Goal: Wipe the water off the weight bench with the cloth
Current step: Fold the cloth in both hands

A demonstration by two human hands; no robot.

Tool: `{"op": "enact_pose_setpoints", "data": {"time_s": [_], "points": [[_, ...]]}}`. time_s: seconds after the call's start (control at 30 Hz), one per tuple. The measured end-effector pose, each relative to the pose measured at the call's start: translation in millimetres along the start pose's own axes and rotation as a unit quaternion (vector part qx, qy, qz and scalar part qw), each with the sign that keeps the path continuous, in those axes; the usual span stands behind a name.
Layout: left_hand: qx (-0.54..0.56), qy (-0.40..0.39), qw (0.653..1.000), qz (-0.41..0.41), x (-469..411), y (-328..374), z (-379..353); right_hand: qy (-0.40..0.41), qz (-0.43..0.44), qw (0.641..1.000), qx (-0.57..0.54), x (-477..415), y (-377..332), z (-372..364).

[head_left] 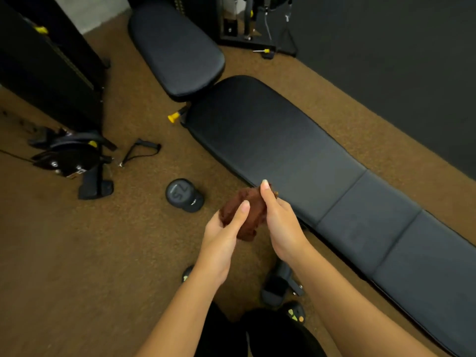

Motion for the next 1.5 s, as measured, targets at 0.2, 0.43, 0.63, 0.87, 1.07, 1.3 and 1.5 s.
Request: {"op": "enact_pose_setpoints", "data": {"time_s": [0.2, 0.43, 0.63, 0.87, 1.07, 1.3, 1.5], "points": [[0.0, 0.045, 0.999, -0.001, -20.1, 19.2, 100.0, 0.051, 0.029, 0.99, 0.13, -35.7, 10.5, -81.3], [-0.024, 0.028, 0.999, -0.005, -57.8, 38.6, 197.5, -0.204, -0.193, 0.959, -0.021, -61.2, 57.6, -176.9], [-0.106, 0.066, 0.992, -0.029, -106.8, 29.1, 256.3, -0.183, -0.154, 0.97, 0.039, -105.5, 82.3, -210.4], [-0.157, 0.15, 0.973, 0.074, -179.5, -16.8, 300.0, -0.122, -0.125, 0.979, 0.109, -192.9, 116.6, -215.9], [-0.164, 0.17, 0.964, 0.124, -220.6, -75.9, 327.9, -0.118, -0.115, 0.97, 0.179, -278.3, 153.8, -206.0], [-0.183, 0.191, 0.958, 0.113, -265.5, -121.4, 338.6, -0.15, -0.123, 0.962, 0.194, -354.8, 198.5, -203.5], [-0.189, 0.188, 0.959, 0.091, -296.2, -139.3, 341.8, -0.071, -0.018, 0.898, 0.433, -397.8, 234.1, -182.8]]}}
Point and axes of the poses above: each hand's wrist, its own x-axis away from the middle knuckle, its own z-axis out of the back of the hand, y = z × x, the point moved 5 cm from there along -x, towards the middle knuckle, and after that the axes turned 6 degrees about -x, right-handed, at the moved point
